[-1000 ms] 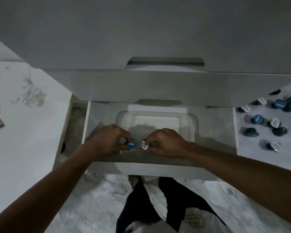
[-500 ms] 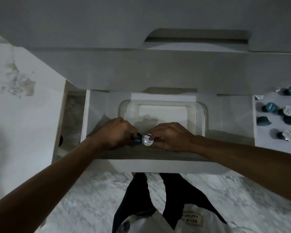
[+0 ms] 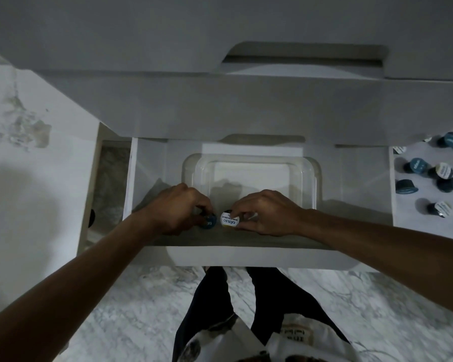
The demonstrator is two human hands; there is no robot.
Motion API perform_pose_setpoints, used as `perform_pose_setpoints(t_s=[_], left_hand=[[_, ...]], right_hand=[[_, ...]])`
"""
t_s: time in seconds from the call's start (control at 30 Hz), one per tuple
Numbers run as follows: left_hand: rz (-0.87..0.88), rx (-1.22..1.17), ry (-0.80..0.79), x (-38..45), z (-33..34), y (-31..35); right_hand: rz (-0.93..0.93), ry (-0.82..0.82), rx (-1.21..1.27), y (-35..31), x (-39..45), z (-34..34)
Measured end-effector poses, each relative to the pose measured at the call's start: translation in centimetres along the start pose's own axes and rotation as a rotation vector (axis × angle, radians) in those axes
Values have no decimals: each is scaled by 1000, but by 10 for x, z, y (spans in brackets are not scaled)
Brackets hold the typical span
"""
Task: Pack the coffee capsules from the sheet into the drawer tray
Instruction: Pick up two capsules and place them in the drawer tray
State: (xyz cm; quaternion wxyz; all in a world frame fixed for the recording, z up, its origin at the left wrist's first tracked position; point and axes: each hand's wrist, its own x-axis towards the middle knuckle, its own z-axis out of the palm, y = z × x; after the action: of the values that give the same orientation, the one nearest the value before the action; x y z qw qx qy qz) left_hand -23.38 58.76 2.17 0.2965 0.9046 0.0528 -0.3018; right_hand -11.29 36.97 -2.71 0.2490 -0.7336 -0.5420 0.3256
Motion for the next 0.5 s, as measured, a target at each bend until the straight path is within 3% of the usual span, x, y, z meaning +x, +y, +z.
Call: perform_pose_setpoints(t_s=[0.3,0.5], left_hand=[[-7,-63,14,-5,-7,10],[22,-148,237,-26,-20,10]], right_hand=[[42,-49,20,-15,2,-9],[220,240,173,-37,-15,-35]])
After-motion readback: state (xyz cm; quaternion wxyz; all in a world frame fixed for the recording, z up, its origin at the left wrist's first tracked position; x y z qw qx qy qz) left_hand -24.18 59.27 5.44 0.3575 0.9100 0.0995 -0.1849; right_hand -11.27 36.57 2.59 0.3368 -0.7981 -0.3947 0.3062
